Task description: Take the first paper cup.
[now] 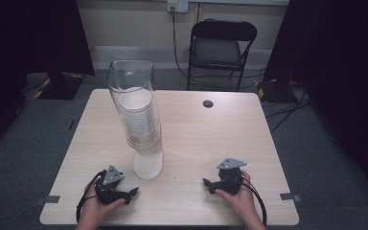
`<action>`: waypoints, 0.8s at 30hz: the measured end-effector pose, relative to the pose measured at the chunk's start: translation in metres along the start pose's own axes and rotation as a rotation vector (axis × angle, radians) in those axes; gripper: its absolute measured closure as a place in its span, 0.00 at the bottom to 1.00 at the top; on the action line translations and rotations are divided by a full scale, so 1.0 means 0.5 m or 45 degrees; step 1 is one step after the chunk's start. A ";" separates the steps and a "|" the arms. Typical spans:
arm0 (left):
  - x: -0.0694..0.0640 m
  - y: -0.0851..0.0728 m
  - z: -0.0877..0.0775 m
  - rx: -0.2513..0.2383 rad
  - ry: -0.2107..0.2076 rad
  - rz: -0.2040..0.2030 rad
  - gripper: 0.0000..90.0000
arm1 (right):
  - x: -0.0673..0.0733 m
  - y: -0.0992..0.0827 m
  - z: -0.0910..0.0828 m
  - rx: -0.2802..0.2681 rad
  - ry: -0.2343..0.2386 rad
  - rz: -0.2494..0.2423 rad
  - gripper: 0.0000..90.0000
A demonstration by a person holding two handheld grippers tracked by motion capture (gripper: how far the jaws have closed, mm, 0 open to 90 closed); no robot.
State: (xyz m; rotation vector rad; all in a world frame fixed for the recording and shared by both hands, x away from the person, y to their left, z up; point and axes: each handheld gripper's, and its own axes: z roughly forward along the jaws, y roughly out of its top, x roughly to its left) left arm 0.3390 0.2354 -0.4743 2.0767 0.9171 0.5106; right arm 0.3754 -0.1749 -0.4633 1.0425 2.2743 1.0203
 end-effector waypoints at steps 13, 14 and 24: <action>-0.006 -0.004 -0.005 0.000 0.000 -0.010 0.17 | 0.001 0.000 0.000 -0.001 -0.006 0.001 0.11; -0.005 -0.003 -0.005 0.003 0.012 -0.002 0.17 | 0.001 0.000 0.000 -0.001 -0.006 0.001 0.11; -0.002 0.022 -0.032 -0.138 -0.032 -0.086 0.23 | 0.001 0.000 0.000 -0.001 -0.008 0.005 0.11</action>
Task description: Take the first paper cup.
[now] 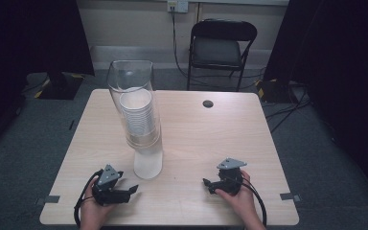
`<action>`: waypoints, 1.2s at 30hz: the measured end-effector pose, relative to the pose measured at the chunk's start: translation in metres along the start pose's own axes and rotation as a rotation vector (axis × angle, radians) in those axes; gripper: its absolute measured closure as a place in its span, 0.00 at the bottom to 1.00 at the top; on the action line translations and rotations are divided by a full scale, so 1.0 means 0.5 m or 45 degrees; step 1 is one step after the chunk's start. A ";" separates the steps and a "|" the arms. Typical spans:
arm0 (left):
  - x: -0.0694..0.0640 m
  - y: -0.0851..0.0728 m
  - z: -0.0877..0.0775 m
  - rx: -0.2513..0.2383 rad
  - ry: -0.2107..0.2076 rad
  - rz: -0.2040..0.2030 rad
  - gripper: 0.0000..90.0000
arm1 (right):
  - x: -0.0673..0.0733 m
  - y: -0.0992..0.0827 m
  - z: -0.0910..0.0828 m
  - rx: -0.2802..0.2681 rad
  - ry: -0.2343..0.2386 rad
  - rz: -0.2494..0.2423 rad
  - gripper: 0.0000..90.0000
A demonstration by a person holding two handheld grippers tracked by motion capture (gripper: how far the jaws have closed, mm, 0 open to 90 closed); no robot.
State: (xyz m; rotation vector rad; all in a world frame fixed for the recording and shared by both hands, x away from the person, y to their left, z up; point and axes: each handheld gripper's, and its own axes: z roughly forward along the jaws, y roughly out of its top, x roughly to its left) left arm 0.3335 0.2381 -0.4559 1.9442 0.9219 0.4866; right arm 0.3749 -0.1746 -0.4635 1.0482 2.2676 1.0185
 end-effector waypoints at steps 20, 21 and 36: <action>-0.026 0.129 0.023 -0.364 0.152 0.146 0.24 | 0.001 0.000 0.000 0.002 -0.005 0.004 0.11; -0.026 0.129 0.023 -0.364 0.152 0.146 0.24 | 0.001 0.000 0.000 0.002 -0.005 0.004 0.11; -0.032 0.145 0.095 -0.406 0.214 0.034 0.18 | 0.001 0.000 0.000 0.001 -0.008 0.006 0.11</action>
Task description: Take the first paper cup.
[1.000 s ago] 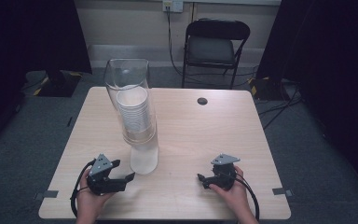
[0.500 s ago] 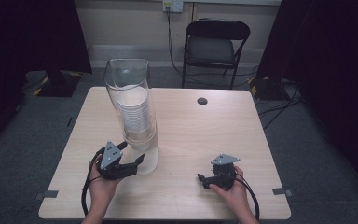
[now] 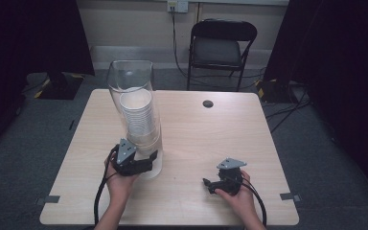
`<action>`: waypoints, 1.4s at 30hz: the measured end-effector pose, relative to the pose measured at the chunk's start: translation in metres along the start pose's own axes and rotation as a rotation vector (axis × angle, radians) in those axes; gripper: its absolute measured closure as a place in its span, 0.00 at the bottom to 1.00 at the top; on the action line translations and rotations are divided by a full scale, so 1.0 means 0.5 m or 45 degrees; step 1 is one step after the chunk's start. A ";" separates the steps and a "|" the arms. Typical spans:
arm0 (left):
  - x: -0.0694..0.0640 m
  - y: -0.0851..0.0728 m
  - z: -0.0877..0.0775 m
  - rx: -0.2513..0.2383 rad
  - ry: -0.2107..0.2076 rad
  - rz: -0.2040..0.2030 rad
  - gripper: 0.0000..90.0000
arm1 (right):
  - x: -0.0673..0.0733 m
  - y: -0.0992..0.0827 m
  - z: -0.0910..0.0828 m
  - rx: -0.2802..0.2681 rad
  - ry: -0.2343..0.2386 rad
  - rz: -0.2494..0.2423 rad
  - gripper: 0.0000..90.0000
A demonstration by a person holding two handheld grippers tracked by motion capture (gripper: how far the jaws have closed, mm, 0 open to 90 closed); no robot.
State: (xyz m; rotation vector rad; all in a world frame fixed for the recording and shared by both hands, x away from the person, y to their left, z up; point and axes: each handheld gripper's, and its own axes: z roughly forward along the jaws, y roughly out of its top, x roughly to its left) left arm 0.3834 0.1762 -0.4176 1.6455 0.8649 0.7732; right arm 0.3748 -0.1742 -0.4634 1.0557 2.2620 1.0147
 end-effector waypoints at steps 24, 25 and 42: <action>0.002 -0.017 0.005 -0.055 0.006 -0.031 0.41 | 0.000 0.000 0.000 0.000 -0.001 0.001 0.11; 0.002 -0.017 0.005 -0.053 0.007 -0.024 0.41 | 0.000 0.000 0.000 0.000 -0.002 0.001 0.11; -0.001 -0.022 0.002 -0.049 0.013 -0.028 0.42 | 0.000 0.000 0.000 0.001 -0.007 0.007 0.11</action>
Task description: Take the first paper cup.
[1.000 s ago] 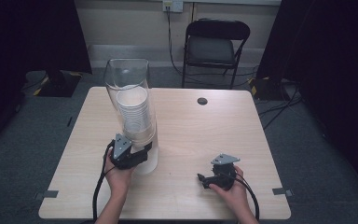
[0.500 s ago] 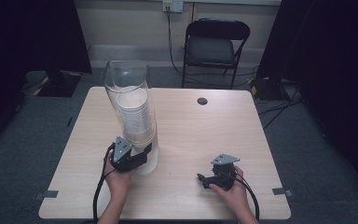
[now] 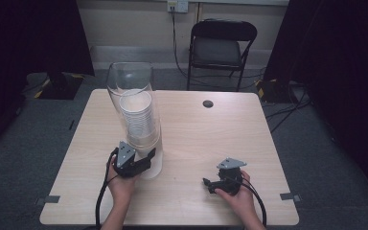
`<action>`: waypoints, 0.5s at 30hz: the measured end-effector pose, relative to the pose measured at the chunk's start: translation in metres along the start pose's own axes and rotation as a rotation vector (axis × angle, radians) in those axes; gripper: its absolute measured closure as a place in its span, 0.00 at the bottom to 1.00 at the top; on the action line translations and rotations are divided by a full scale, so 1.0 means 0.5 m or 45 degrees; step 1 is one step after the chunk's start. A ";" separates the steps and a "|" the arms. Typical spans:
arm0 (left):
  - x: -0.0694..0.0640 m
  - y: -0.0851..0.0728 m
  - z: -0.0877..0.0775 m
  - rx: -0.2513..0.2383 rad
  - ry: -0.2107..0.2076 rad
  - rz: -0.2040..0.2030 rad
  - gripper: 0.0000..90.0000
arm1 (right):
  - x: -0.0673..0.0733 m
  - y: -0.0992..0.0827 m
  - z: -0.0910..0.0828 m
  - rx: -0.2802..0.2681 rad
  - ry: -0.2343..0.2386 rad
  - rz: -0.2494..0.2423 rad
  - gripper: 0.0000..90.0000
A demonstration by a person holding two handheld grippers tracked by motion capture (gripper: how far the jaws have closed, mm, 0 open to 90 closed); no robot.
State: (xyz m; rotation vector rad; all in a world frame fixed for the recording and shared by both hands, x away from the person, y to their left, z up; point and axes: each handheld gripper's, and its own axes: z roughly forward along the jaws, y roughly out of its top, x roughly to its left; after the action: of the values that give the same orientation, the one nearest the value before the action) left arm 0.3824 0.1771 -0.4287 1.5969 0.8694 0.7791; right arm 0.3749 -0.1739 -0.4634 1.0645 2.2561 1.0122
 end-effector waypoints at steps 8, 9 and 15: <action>-0.017 -0.066 0.011 0.277 0.030 0.055 0.42 | -0.001 0.001 0.001 -0.002 -0.008 0.003 0.11; -0.021 -0.067 0.013 0.317 0.038 0.093 0.42 | -0.001 0.001 0.001 -0.003 -0.007 0.003 0.11; -0.027 -0.071 0.001 0.338 -0.049 0.091 0.41 | -0.003 0.003 0.003 -0.001 -0.007 0.010 0.11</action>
State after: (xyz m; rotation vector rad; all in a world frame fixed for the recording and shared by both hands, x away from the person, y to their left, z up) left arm 0.3713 0.1697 -0.4640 1.8793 0.9212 0.7023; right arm 0.3776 -0.1738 -0.4632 1.0753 2.2485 1.0128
